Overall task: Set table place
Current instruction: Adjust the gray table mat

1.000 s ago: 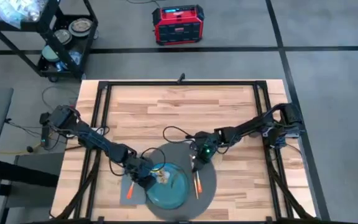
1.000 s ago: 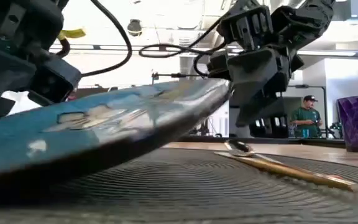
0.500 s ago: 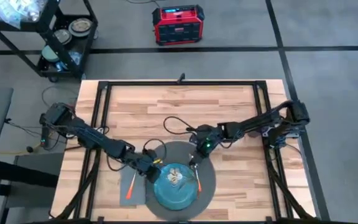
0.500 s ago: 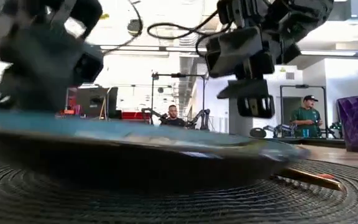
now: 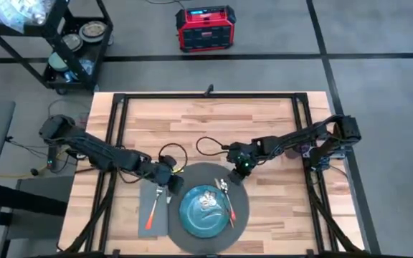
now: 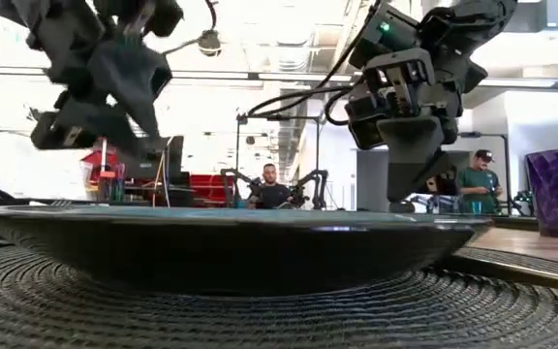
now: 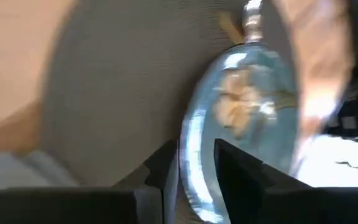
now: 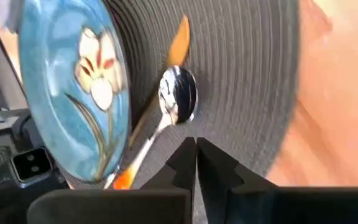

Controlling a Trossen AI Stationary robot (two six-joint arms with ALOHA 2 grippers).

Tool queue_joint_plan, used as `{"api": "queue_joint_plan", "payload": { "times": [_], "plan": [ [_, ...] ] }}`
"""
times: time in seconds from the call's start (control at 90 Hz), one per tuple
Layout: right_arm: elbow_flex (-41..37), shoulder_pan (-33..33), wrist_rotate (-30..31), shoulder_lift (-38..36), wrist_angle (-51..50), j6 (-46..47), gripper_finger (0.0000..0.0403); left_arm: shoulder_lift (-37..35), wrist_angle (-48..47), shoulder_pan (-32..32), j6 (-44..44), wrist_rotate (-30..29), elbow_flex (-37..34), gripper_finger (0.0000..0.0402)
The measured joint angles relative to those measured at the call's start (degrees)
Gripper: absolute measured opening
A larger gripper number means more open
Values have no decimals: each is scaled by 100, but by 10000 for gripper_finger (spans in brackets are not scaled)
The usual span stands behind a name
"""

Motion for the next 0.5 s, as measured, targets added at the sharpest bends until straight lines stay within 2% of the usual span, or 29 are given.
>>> {"api": "queue_joint_plan", "payload": {
  "times": [0.222,0.367,0.5],
  "plan": [
    [-2,104,-2,0,-135,-29,0,487,121,683,792,848,-1,38],
    [-116,100,-4,2,-155,-35,0,844,155,872,1161,1373,-1,20],
    [-286,70,-57,4,-26,21,0,1168,253,947,1349,1622,-1,2]
  ]
}}
